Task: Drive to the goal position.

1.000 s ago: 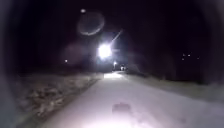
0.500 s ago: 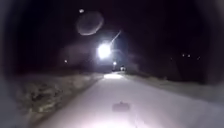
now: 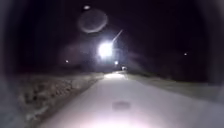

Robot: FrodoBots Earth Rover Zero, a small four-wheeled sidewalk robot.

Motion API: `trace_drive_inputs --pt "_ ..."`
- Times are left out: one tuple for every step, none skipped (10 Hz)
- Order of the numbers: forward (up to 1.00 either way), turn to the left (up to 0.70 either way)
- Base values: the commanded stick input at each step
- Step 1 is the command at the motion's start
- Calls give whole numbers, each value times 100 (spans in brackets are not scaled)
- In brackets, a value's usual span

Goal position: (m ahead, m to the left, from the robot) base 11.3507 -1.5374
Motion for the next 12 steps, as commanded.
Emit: trace_drive_inputs --pt "70 0" --pt "70 0" --pt "70 0" --pt "70 0" --pt "70 0" --pt "70 0" --pt "70 0" --pt "70 0" --pt "70 0" --pt "70 0" --pt "70 0" --pt "70 0"
